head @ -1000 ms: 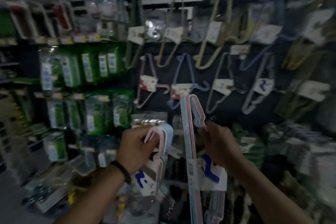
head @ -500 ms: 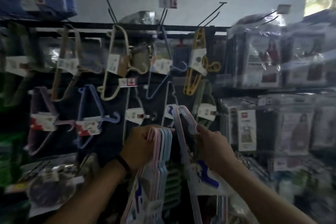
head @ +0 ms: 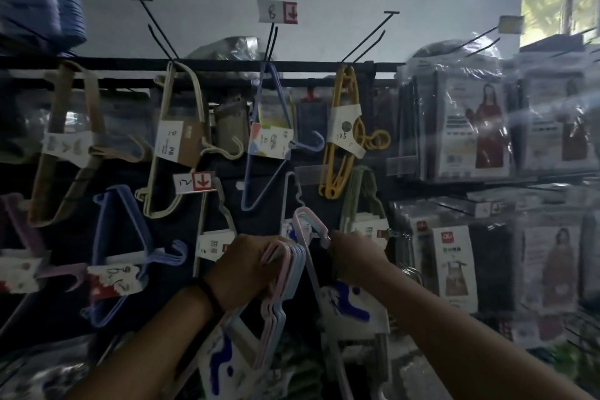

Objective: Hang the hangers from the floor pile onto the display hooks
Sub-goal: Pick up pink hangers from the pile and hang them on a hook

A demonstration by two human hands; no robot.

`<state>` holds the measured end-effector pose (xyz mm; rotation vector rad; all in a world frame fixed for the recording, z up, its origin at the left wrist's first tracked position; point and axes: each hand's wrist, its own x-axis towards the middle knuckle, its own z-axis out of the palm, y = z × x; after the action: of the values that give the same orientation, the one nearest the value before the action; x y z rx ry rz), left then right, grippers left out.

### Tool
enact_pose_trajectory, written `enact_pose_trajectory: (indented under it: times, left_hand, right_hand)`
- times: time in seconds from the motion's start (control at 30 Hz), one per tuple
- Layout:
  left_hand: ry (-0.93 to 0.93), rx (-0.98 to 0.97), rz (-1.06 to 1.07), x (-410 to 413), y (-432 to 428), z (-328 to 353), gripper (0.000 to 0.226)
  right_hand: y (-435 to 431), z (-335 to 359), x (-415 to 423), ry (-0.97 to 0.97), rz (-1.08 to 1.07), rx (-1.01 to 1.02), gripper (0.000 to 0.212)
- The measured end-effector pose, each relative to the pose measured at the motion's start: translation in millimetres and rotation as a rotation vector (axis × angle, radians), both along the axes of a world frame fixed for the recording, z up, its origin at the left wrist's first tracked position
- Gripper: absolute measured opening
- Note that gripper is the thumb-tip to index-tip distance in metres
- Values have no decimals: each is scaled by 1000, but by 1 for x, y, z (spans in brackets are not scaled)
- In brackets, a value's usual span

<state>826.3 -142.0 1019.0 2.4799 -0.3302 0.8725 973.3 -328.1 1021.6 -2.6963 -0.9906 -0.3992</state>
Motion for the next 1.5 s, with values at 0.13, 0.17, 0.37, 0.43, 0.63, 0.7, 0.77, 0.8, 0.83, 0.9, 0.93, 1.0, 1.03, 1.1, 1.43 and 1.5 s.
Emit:
enact_pose_trajectory:
  times: [0.13, 0.17, 0.37, 0.43, 0.63, 0.7, 0.77, 0.8, 0.83, 0.9, 0.93, 1.0, 1.03, 1.1, 1.43, 1.5]
  left_hand:
    - [24, 34, 15, 20, 28, 7, 33]
    - [22, 34, 14, 25, 33, 8, 37]
    - [43, 19, -40, 55, 47, 8, 34]
    - [14, 54, -27, 65, 47, 9, 41]
    - [-24, 89, 10, 90, 55, 17, 42]
    - [-56, 120, 48, 95, 55, 19, 38]
    - [-76, 181, 59, 98, 53, 20, 37]
    - [-91, 214, 62, 99, 52, 19, 36]
    - [-101, 224, 62, 101, 52, 18, 36]
    - [-120, 216, 55, 104, 52, 19, 37]
    - [-130, 218, 54, 107, 51, 20, 38]
    - [-110, 203, 51, 115, 50, 20, 41]
    - [-84, 181, 55, 118, 52, 19, 42]
    - [-40, 126, 76, 124, 58, 18, 42]
    - [58, 96, 227, 125, 79, -2, 39]
    - [55, 98, 271, 122, 80, -5, 37]
  right_hand:
    - [35, 10, 25, 2, -1, 83, 35]
    - [41, 11, 30, -11, -3, 116, 34]
    - [57, 7, 54, -185, 28, 312, 34]
    - [54, 4, 58, -246, 48, 361, 32]
    - [58, -19, 77, -326, 63, 438, 27]
    - [64, -21, 83, -345, 77, 458, 25]
    - [68, -26, 87, -346, 89, 491, 26]
    - [70, -29, 90, -350, 94, 522, 26]
    - [71, -32, 91, -360, 93, 563, 27]
    - [74, -39, 97, -388, 87, 628, 27]
    - [76, -41, 101, -386, 87, 644, 27]
    - [81, -43, 109, -350, 83, 650, 30]
    - [84, -44, 112, -327, 80, 632, 31]
    - [92, -46, 118, -322, 85, 582, 27]
    - [144, -29, 167, -132, 51, 508, 33]
    - [155, -26, 177, -90, 53, 474, 28]
